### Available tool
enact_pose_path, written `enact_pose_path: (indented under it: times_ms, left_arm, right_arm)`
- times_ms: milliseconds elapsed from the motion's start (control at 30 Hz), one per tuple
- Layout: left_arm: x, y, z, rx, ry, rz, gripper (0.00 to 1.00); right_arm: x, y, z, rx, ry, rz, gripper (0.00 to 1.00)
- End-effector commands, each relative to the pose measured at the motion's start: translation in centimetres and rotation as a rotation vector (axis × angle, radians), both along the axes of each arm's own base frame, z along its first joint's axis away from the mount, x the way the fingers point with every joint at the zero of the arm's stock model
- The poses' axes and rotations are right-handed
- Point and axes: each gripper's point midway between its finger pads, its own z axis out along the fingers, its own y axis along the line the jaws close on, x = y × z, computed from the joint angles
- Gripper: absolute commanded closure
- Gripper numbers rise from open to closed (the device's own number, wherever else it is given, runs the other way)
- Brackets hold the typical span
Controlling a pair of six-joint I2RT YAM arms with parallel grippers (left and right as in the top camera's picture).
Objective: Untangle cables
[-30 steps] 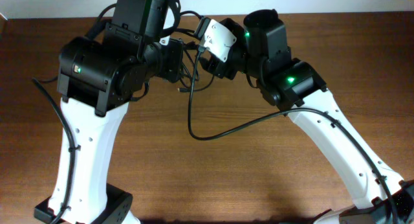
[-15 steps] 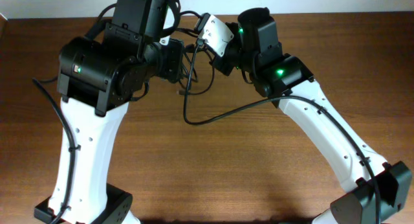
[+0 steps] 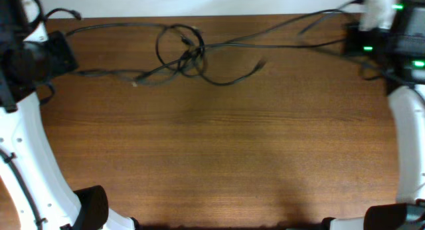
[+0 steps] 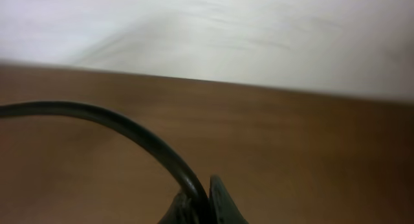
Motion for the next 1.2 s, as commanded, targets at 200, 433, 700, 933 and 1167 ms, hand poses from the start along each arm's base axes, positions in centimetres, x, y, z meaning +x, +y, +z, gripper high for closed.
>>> enact_pose_path:
  times_ms: [200, 433, 700, 933, 1167]
  left_arm:
    - [-0.7, -0.4, 1.4, -0.037, -0.059, -0.008, 1.00]
    - [0.3, -4.0, 1.6, -0.048, -0.070, -0.152, 1.00]
    - [0.0, -10.3, 0.6, -0.051, -0.010, -0.330, 1.00]
    - [0.4, -12.4, 1.0, -0.042, -0.033, -0.390, 1.00]
    - [2.3, -12.6, -0.8, -0.045, 0.011, -0.389, 1.00]
  right_arm:
    - [-4.1, -14.5, 1.1, 0.091, -0.044, -0.454, 0.96]
    - [-3.2, -17.3, 5.0, -0.005, -0.212, -0.561, 0.96]
    - [-6.6, -24.9, 8.9, -0.181, -0.352, -0.849, 0.96]
    - [-10.3, -29.4, 7.2, -0.137, -0.304, -0.943, 0.96]
    - [-2.2, -23.7, 19.9, -0.131, -0.898, -0.752, 0.96]
